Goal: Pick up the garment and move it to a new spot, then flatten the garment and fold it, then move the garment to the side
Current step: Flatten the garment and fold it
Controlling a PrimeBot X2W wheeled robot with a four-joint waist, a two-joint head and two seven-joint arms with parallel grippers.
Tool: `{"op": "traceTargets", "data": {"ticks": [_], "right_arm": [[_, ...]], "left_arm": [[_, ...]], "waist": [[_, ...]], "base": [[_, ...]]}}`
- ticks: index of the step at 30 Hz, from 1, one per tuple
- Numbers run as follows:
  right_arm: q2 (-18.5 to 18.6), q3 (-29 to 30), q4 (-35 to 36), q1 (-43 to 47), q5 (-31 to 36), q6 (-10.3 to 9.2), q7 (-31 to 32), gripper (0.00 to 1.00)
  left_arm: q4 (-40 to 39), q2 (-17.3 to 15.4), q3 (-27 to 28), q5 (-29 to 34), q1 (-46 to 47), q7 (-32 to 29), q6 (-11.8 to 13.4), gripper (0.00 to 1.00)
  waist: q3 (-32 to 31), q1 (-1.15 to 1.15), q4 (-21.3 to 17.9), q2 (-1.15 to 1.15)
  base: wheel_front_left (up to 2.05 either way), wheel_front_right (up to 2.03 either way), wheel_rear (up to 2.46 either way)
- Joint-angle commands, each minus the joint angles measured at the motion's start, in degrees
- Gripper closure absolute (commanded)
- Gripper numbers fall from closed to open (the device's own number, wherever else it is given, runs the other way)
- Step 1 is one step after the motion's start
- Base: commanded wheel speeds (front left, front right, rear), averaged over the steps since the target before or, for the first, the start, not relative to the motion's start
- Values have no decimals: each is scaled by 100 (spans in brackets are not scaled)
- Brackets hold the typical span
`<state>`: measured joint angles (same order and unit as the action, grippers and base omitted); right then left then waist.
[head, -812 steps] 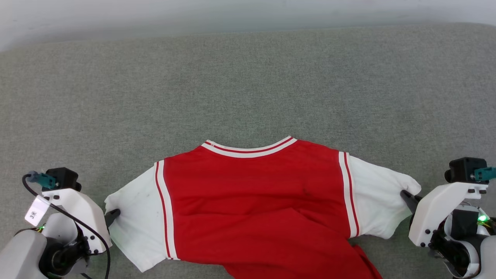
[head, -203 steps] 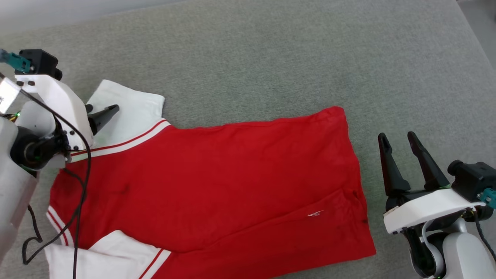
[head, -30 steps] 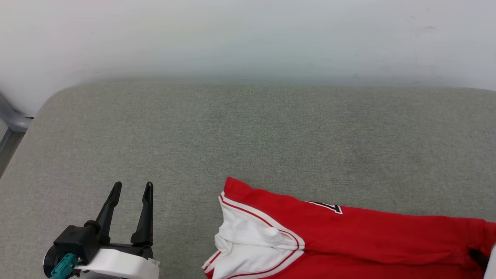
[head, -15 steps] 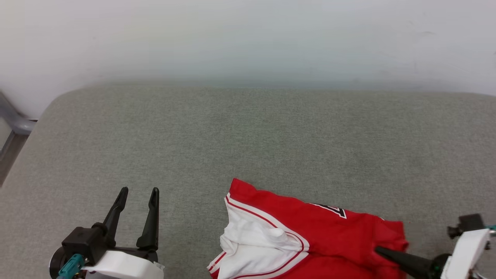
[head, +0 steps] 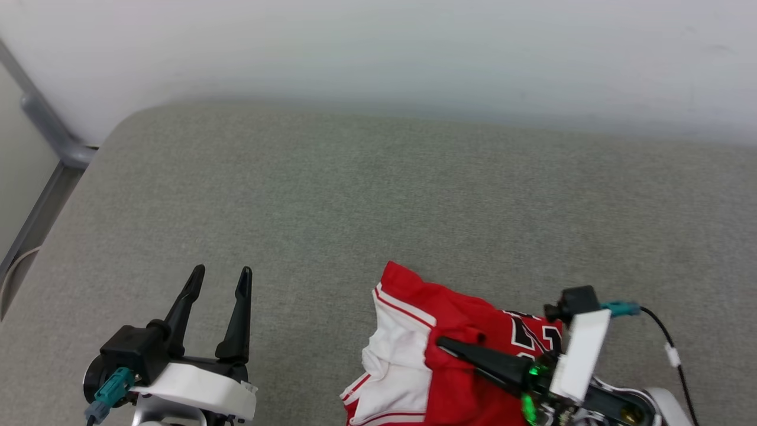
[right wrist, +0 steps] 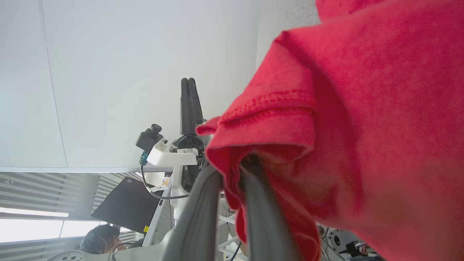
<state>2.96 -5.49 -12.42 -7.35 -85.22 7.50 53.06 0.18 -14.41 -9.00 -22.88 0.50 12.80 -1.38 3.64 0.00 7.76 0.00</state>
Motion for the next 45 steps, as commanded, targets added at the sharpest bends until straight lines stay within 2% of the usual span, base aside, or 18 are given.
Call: {"op": "traceTargets", "data": {"ticks": [1, 4, 10, 11, 12, 13, 17, 23, 28, 31, 36, 41, 45], "right_arm": [[-13, -323, -66, -213, -107, -3, -256, 100], [-9, -735, -324, -411, 167, -3, -661, 100], [-11, -1095, -1061, -684, 900, -2, -1425, 100], [-12, -1142, -1124, -712, 916, -3, -1506, 91], [-7, -1201, -1196, -720, 896, -3, -1559, 57], [-8, -1278, -1250, -735, 914, -3, -1597, 0], [-9, -1470, -1095, -842, 840, -2, -1836, 0], [175, -1701, -420, -830, 1204, -2, -2241, 0], [639, -1685, -56, -699, 2215, -3, -3118, 0], [800, -1404, -113, -613, 3052, -3, -3748, 0], [886, -416, -159, -370, 4697, -3, -4567, 0], [588, 707, 287, -22, 6318, -3, -5073, 0], [404, 1064, 741, 230, 7022, -3, -5310, 0]], "left_arm": [[41, -2, -11, -16, 112, 41, -24, 0], [106, 17, -9, -39, 159, 66, -52, 0], [224, 43, 2, -58, 220, 133, -77, 0], [242, 51, -2, -60, 225, 141, -83, 0], [258, 57, -6, -62, 234, 148, -91, 0], [273, 62, -5, -66, 242, 151, -97, 0], [324, 43, 1, -62, 258, 175, -112, 0], [372, 5, -1, -30, 247, 197, -107, 0], [395, -13, -25, -2, 163, 202, -67, 0], [404, -32, -26, 5, 121, 190, -31, 0], [417, -50, 0, 35, 61, 192, 56, 0], [451, -58, 18, 52, -33, 197, 143, 0], [469, -65, 25, 62, -92, 201, 188, 0]], "waist": [[117, 0, 155, 0], [170, 0, 252, 0], [234, 0, 300, 0], [240, 0, 295, 0], [246, 0, 287, 0], [249, 0, 274, 0], [243, 0, 197, 0], [167, 0, 76, 0], [71, 0, -16, 0], [21, 0, -82, 0], [-61, 0, -210, 0], [-174, 0, -354, 0], [-264, 0, -426, 0]], "base": [[0, 0, 0], [0, 0, 0], [0, 0, 0], [0, 0, 0], [0, 0, 0], [0, 0, 0], [0, 0, 0], [0, 0, 0], [0, 0, 0], [0, 0, 0], [0, 0, 0], [0, 0, 0], [0, 0, 0]]}}
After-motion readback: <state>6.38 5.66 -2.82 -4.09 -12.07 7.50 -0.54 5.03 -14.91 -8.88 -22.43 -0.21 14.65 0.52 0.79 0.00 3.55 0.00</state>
